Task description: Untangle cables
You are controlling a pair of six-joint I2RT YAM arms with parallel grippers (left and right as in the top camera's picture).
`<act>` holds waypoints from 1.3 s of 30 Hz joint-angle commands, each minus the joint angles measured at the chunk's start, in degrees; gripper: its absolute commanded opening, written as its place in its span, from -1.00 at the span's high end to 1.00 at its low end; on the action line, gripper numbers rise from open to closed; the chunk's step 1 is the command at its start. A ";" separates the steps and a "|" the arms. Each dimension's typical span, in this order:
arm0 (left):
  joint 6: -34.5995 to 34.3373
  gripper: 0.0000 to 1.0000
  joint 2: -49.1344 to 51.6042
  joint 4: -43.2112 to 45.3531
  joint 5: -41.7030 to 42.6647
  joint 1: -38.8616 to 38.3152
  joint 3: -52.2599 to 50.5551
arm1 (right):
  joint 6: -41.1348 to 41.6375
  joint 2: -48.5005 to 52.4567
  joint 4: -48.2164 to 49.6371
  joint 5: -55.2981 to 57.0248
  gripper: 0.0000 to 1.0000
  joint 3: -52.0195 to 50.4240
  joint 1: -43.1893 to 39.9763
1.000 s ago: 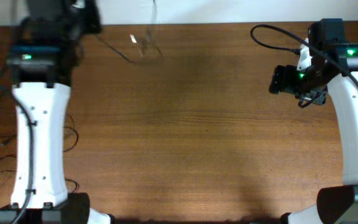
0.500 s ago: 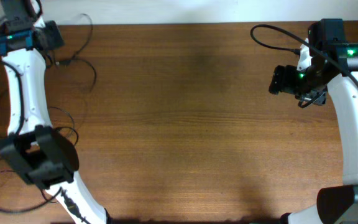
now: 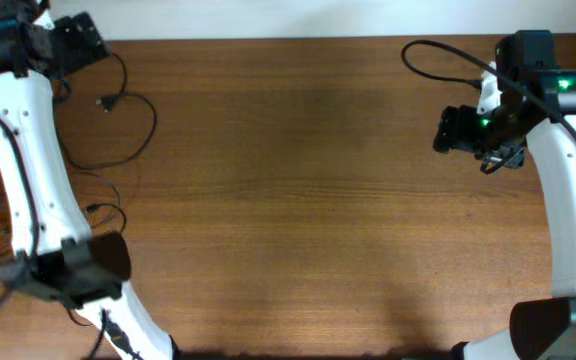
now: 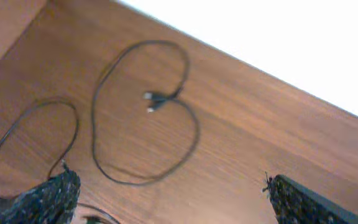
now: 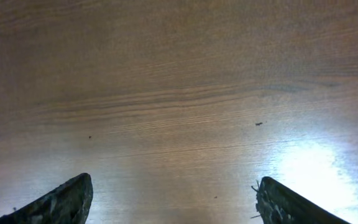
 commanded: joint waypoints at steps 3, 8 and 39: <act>-0.55 -0.99 -11.89 -4.66 1.07 -11.74 2.21 | -4.72 -5.97 -0.52 -0.17 -0.70 0.70 0.07; -0.55 -0.99 -13.92 -9.62 1.07 -17.25 2.16 | -5.55 -15.45 -3.43 -0.15 -0.71 0.70 0.07; -0.55 -0.99 -13.81 -17.35 1.05 -17.59 2.12 | -5.09 -62.42 58.31 -2.95 -0.97 -64.61 5.07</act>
